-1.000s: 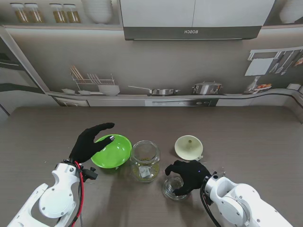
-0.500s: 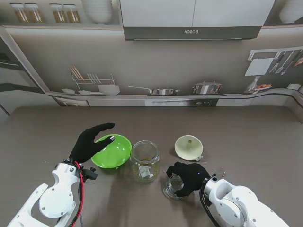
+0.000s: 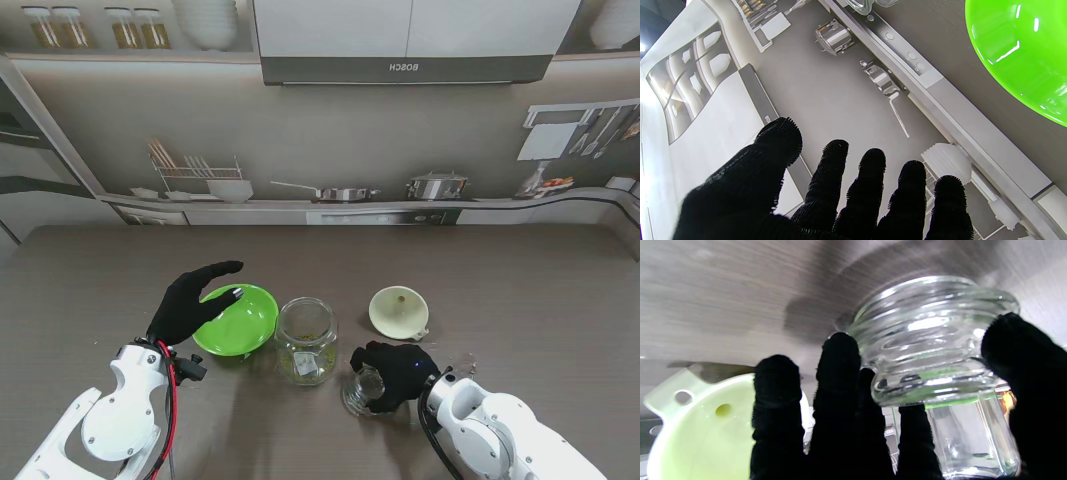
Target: Pour mung beans into a glass jar with a funnel
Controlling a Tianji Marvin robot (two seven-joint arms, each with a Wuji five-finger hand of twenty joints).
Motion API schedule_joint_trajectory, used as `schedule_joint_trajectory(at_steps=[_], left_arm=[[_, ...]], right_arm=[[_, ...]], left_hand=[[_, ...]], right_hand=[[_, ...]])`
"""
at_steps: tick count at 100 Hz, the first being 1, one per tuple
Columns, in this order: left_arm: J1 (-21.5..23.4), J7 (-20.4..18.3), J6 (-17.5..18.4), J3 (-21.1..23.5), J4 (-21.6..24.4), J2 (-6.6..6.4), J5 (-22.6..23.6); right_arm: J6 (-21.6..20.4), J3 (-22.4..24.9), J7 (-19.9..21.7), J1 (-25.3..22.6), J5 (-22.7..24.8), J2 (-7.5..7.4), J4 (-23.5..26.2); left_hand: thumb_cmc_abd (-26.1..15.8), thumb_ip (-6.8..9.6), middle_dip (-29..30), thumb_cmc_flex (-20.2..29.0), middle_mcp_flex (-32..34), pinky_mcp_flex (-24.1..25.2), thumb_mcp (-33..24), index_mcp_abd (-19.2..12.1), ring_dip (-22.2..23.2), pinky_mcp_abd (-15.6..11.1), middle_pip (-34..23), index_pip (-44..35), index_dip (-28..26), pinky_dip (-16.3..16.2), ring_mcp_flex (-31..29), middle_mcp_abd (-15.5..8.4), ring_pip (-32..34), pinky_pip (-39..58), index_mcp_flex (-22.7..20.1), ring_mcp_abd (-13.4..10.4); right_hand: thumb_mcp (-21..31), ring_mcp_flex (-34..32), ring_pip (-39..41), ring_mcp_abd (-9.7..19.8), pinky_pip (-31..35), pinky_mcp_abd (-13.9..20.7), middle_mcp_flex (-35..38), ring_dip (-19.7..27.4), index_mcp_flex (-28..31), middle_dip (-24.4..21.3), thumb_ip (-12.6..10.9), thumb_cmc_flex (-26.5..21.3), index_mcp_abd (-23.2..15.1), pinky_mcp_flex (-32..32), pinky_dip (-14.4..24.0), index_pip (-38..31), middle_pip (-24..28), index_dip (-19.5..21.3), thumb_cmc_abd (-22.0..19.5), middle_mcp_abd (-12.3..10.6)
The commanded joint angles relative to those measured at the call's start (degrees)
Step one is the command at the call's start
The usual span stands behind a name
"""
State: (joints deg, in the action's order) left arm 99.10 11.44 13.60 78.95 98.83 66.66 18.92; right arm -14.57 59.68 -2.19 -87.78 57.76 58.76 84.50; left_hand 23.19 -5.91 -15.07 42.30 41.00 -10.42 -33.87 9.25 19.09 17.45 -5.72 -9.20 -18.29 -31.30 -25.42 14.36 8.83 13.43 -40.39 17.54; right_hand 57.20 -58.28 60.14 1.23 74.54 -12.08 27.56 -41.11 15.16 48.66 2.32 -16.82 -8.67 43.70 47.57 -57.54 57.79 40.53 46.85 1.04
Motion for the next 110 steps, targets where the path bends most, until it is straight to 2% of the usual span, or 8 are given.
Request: schedule_joint_trajectory(at_steps=[1, 4, 8, 16, 36, 60, 79, 110], left_arm=[[0.14, -1.18, -0.15, 0.04, 0.21, 0.08, -0.28], [0.15, -1.22, -0.18, 0.05, 0.23, 0.07, -0.31], [0.16, -1.29, -0.21, 0.06, 0.25, 0.06, -0.33], [0.17, -1.42, -0.28, 0.05, 0.29, 0.05, -0.42], [0.14, -1.78, -0.41, 0.05, 0.31, -0.02, -0.56], [0.19, -1.99, -0.60, 0.07, 0.36, -0.05, -0.66], [0.23, -2.02, -0.79, 0.09, 0.45, -0.04, -0.75], [0.22, -2.14, -0.94, 0.15, 0.49, -0.05, -0.85]], right_arm=[[-0.55, -0.96, 0.52, -0.40, -0.10, 0.27, -2.42], [-0.64, -1.17, 0.07, -0.29, -0.37, 0.34, -2.88], [-0.80, -1.35, -0.13, -0.20, -0.68, 0.37, -3.30], [-1.38, -1.63, -0.43, -0.04, -1.42, 0.43, -4.25], [-2.71, -2.16, -1.15, 0.35, -2.83, 0.57, -6.14], [-3.68, -2.37, -1.28, 0.51, -3.91, 0.67, -7.05], [-3.83, -1.43, -1.43, 0.05, -4.26, 0.84, -6.21], [-1.69, 1.67, 0.08, -0.87, -4.89, 1.20, -1.90]], left_hand=[[-2.23, 2.05, 0.28, 0.77, 0.00, 0.93, 1.41, -0.91, -0.65, 0.03, 0.57, 0.21, 0.24, 0.00, -0.80, 0.05, -1.23, -1.47, -0.39, 0.07], [-2.22, 2.06, 0.28, 0.80, 0.01, 0.93, 1.43, -0.94, -0.64, 0.01, 0.57, 0.30, 0.27, 0.00, -0.82, 0.03, -1.22, -1.47, -0.17, 0.02], [-2.27, 2.06, 0.29, 0.78, -0.01, 0.97, 1.47, -0.93, -0.64, 0.02, 0.58, 0.19, 0.22, 0.00, -0.85, 0.02, -1.21, -1.48, -0.43, -0.08], [-2.30, 2.08, 0.29, 0.79, -0.04, 1.04, 1.52, -0.91, -0.63, 0.02, 0.59, 0.22, 0.23, 0.00, -0.89, 0.03, -1.21, -1.51, -0.39, 0.03], [-2.39, 2.09, 0.29, 0.75, -0.03, 1.08, 1.69, -0.90, -0.63, -0.01, 0.58, 0.22, 0.23, -0.03, -0.87, -0.15, -1.25, -1.51, -0.43, -0.04], [-2.44, 2.12, 0.29, 0.80, -0.07, 1.34, 1.85, -0.83, -0.64, 0.12, 0.58, 0.23, 0.21, -0.03, -0.81, 0.02, -1.32, -1.62, -0.40, -0.02], [-2.52, 2.14, 0.30, 0.81, -0.10, 1.37, 1.96, -0.77, -0.64, 0.06, 0.60, 0.14, 0.17, -0.06, -0.83, -0.09, -1.34, -1.62, -0.63, 0.03], [-2.62, 2.16, 0.30, 0.88, -0.13, 1.49, 2.18, -0.83, -0.63, 0.10, 0.59, 0.29, 0.21, -0.09, -0.85, -0.15, -1.38, -1.67, -0.30, 0.13]], right_hand=[[21.88, -2.94, 1.06, 1.48, 2.71, 0.74, 4.72, -0.55, 4.53, 0.51, 0.31, -4.17, -1.88, 1.47, 0.08, -8.54, 3.02, 2.91, -2.50, -3.84], [22.68, -3.46, 1.32, 1.44, 2.69, 0.42, 5.43, -0.60, 5.47, 0.79, 0.65, -4.52, -1.55, 1.87, 0.01, -9.08, 3.51, 3.01, -3.00, -3.88], [23.53, -4.47, 1.78, 1.87, 2.57, 0.23, 6.54, -0.58, 6.23, 2.38, 3.97, -5.66, -1.30, 2.58, -0.41, -10.95, 4.13, -0.26, -2.22, -3.97], [23.66, -6.23, 2.73, 2.30, 2.46, -0.07, 8.62, -0.73, 7.10, 3.32, 8.37, -8.63, -1.19, 3.94, -0.79, -14.70, 4.95, -5.23, -0.88, -4.15], [20.35, -11.16, 5.88, 3.86, 3.35, -0.04, 15.87, -1.84, 9.74, 4.99, 13.71, -12.51, -0.81, 7.33, -1.10, -21.88, 7.53, -9.69, -1.74, -5.91], [19.19, -14.88, 10.17, 6.15, 5.08, 1.40, 19.82, -4.12, 8.00, 9.42, 15.11, -14.44, 6.01, 10.26, -1.33, -27.89, 10.15, -12.39, -3.99, -6.04], [19.12, -16.63, 11.61, 7.34, 5.77, 2.33, 18.57, -4.97, 4.75, 10.82, 15.90, -15.48, 12.01, 11.78, -1.52, -28.92, 12.34, -9.10, -5.35, -5.22], [19.34, -17.63, 13.00, 8.21, 6.15, 3.01, 18.31, -5.86, 4.27, 10.79, 16.10, -16.28, 13.48, 13.51, -1.82, -28.95, 13.38, -7.42, -5.25, -4.66]])
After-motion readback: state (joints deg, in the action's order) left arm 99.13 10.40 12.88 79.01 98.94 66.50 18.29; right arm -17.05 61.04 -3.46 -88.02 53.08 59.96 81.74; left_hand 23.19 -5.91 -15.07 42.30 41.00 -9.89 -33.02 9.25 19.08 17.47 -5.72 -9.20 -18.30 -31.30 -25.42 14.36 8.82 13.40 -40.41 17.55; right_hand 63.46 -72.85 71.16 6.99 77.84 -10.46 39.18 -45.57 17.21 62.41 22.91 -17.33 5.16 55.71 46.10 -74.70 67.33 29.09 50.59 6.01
